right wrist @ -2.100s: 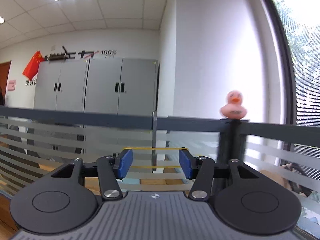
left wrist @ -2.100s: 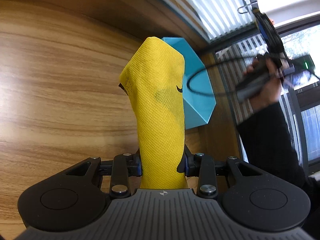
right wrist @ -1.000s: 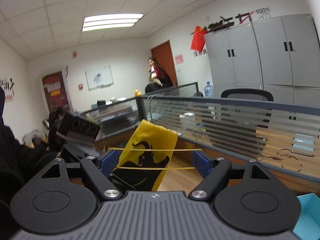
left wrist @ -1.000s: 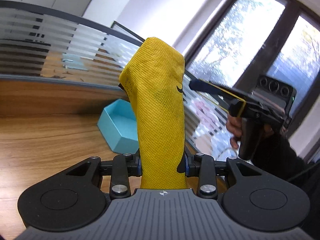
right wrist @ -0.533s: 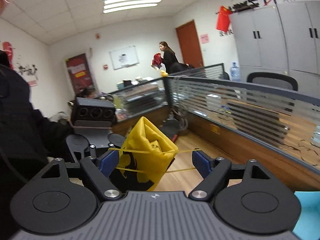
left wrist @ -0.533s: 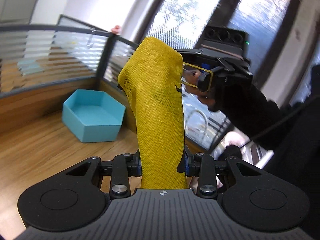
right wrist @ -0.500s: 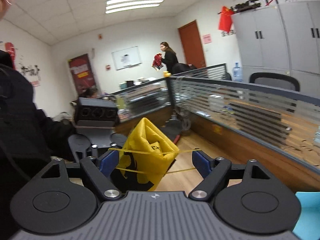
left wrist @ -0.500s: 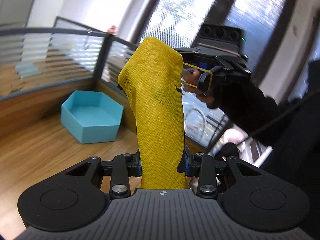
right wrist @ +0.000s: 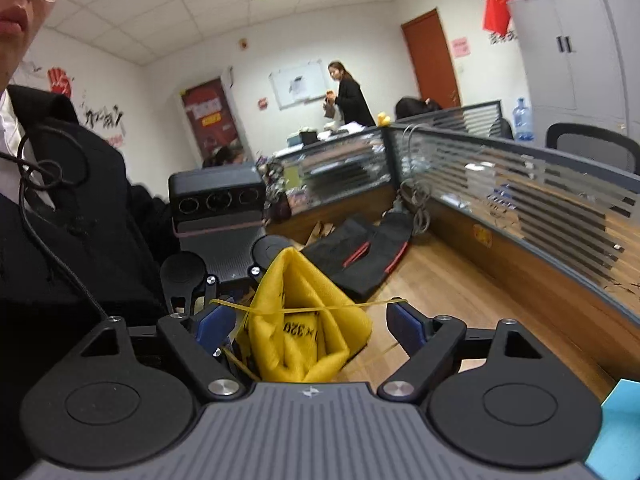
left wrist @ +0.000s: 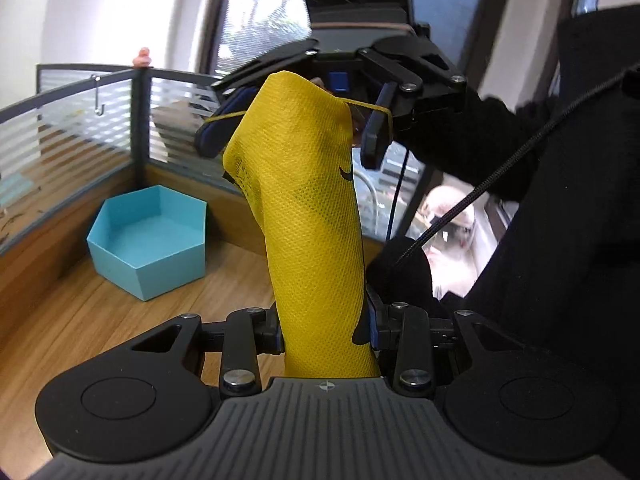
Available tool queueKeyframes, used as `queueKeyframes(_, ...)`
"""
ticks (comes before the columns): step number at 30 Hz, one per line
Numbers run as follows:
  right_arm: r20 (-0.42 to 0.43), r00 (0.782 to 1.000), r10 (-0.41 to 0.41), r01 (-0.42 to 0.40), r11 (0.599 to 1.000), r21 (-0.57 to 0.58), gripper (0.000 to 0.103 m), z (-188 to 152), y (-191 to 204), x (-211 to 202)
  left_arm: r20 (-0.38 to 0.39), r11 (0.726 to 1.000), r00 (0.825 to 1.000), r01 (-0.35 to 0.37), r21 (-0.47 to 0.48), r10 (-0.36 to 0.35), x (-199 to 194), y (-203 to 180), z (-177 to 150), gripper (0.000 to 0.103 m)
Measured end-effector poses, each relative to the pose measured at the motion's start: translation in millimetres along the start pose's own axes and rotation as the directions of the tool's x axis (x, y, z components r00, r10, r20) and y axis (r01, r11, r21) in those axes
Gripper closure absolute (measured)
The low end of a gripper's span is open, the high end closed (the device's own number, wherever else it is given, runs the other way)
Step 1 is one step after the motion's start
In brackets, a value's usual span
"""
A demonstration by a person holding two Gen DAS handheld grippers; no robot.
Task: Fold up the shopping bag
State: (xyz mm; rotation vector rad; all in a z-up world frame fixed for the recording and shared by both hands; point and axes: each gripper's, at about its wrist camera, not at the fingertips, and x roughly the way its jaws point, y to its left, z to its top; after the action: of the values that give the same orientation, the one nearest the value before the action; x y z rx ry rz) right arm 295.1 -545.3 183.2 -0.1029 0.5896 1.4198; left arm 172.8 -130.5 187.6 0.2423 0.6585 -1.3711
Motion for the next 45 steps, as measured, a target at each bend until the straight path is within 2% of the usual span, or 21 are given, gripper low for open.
queueKeyframes(4,-0.076,0.997,0.029,-0.031,0.999,-0.018,0.013,10,-2,12,-0.055,0.999,0.998,0.021,0.036,-0.019,7,-4,2,0.066)
queueKeyframes(6,-0.139,0.988,0.068,-0.070,0.997,-0.014,0.013,15,-4,20,-0.071,0.999,0.997,0.029,0.040,-0.026,10,-3,2,0.066)
queueKeyframes(9,-0.187,0.978,0.096,-0.099,0.995,-0.006,0.013,21,-5,29,-0.084,0.998,0.996,0.037,0.044,-0.033,14,-1,2,0.066)
queueKeyframes(13,-0.235,0.968,0.088,-0.097,0.995,-0.025,0.011,27,-2,36,-0.098,0.998,0.994,0.043,0.047,-0.039,16,2,2,0.066)
queueKeyframes(16,-0.294,0.951,0.091,-0.107,0.994,-0.037,0.011,34,-1,42,-0.104,0.998,0.994,0.046,0.053,-0.041,16,3,1,0.066)
queueKeyframes(18,-0.377,0.922,0.084,-0.108,0.993,-0.044,0.011,34,2,44,-0.112,0.997,0.993,0.048,0.055,-0.042,17,4,1,0.066)
queueKeyframes(19,-0.395,0.915,0.077,-0.102,0.994,-0.043,0.018,35,3,43,-0.112,0.997,0.993,0.049,0.055,-0.042,18,5,1,0.066)
queueKeyframes(20,-0.413,0.910,0.042,-0.073,0.996,-0.058,0.035,36,6,42,-0.112,0.997,0.993,0.049,0.055,-0.043,19,6,1,0.066)
queueKeyframes(24,-0.432,0.902,-0.021,-0.019,0.996,-0.089,0.035,37,18,39,-0.115,0.996,0.991,0.075,0.048,-0.069,21,10,1,0.066)
queueKeyframes(26,-0.442,0.897,-0.021,-0.013,0.997,-0.075,0.029,36,18,39,-0.120,0.996,0.990,0.080,0.049,-0.074,24,11,2,0.066)
queueKeyframes(28,-0.469,0.882,-0.048,0.006,0.996,-0.092,0.024,36,21,40,-0.129,0.994,0.988,0.095,0.056,-0.087,27,12,3,0.066)
queueKeyframes(30,-0.507,0.860,-0.052,0.001,0.995,-0.100,0.024,40,26,43,-0.135,0.991,0.986,0.109,0.072,-0.099,31,12,6,0.066)
queueKeyframes(34,-0.525,0.849,-0.063,-0.007,0.991,-0.130,0.024,47,35,44,-0.128,0.986,0.986,0.122,0.110,-0.107,33,10,9,0.066)
queueKeyframes(37,-0.513,0.857,-0.045,-0.004,0.996,-0.093,0.024,46,34,40,-0.082,0.988,0.992,0.101,0.118,-0.092,29,8,3,0.066)
queueKeyframes(38,-0.495,0.869,-0.031,0.004,0.998,-0.057,0.024,39,31,35,-0.064,0.989,0.994,0.093,0.119,-0.086,27,7,1,0.066)
queueKeyframes(40,-0.421,0.907,-0.003,0.012,1.000,0.019,0.021,24,20,22,-0.036,0.991,0.996,0.084,0.105,-0.081,24,7,-6,0.066)
queueKeyframes(42,-0.273,0.961,0.052,-0.005,0.986,0.168,0.021,-4,2,3,-0.037,0.989,0.996,0.088,0.121,-0.084,25,4,-5,0.066)
queueKeyframes(44,-0.141,0.984,0.104,-0.065,0.964,0.259,0.021,-27,-10,-5,-0.049,0.985,0.995,0.097,0.143,-0.091,27,1,-3,0.066)
queueKeyframes(45,-0.082,0.988,0.130,-0.101,0.951,0.291,0.021,-37,-15,-7,-0.065,0.981,0.993,0.111,0.157,-0.101,30,0,0,0.066)
